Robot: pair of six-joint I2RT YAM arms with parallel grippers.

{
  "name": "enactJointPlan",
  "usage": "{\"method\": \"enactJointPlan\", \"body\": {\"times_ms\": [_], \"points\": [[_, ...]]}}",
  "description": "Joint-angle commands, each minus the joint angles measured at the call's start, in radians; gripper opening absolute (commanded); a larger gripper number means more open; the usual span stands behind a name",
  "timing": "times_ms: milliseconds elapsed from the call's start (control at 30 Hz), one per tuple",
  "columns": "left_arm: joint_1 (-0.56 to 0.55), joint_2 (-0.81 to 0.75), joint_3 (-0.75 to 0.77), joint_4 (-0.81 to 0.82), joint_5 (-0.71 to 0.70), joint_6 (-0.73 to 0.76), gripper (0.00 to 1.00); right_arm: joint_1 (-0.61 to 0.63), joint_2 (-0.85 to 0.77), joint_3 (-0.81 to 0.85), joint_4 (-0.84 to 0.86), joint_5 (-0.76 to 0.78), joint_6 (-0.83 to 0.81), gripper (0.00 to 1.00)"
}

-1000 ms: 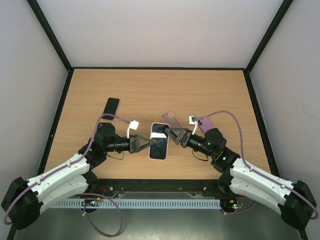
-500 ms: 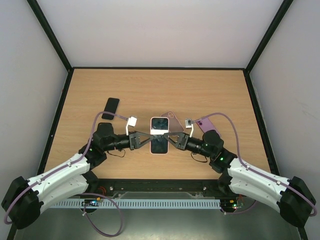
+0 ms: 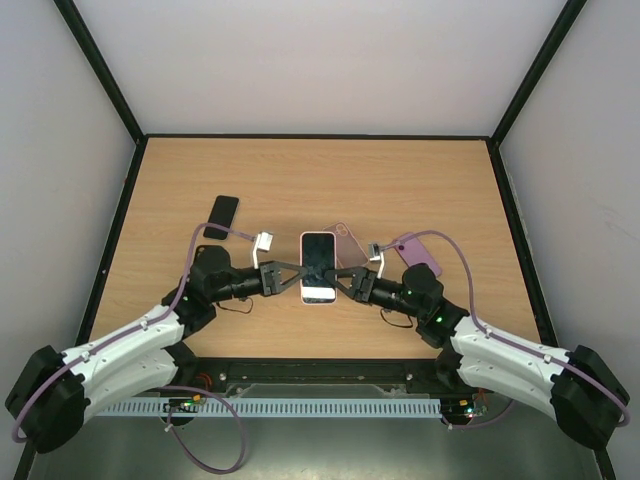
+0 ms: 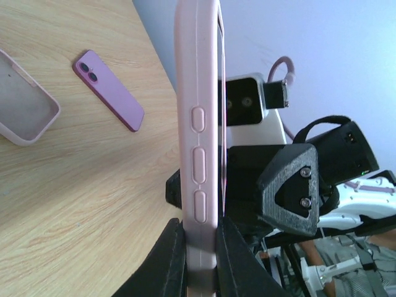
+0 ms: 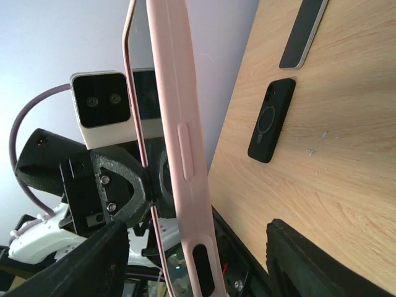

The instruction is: Put the phone into the phone case

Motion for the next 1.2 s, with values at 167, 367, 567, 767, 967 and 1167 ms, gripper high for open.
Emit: {"method": "enactJointPlan", "body": {"times_ms": [167,367,567,767,967,1167], "points": [[0.004,0.004,-0.013,0.195,-0.034,-0.065,0.03,0.001,0.024,-0.055,0.134,-0.079,0.049,0.37],[0.006,-0.001,-0.015,0.153,-0.087,-0.047,0.03,0.001,0.016,-0.06,0.139,-0.071,0.055,0.11],[0.011,-0.009,-0.021,0.129,-0.108,-0.029,0.03,0.0,0.049,-0.05,0.161,-0.096,0.085,0.21],[0.02,-0.031,-0.064,0.214,-0.139,-0.074,0.03,0.001,0.05,-0.054,0.146,-0.098,0.076,0.44],[0.037,-0.009,-0.073,0.24,-0.126,-0.085,0.03,0.0,0.044,-0.059,0.156,-0.08,0.063,0.13],[0.046,-0.002,-0.068,0.235,-0.092,-0.092,0.03,0.0,0.046,-0.051,0.162,-0.065,0.052,0.02]]}}
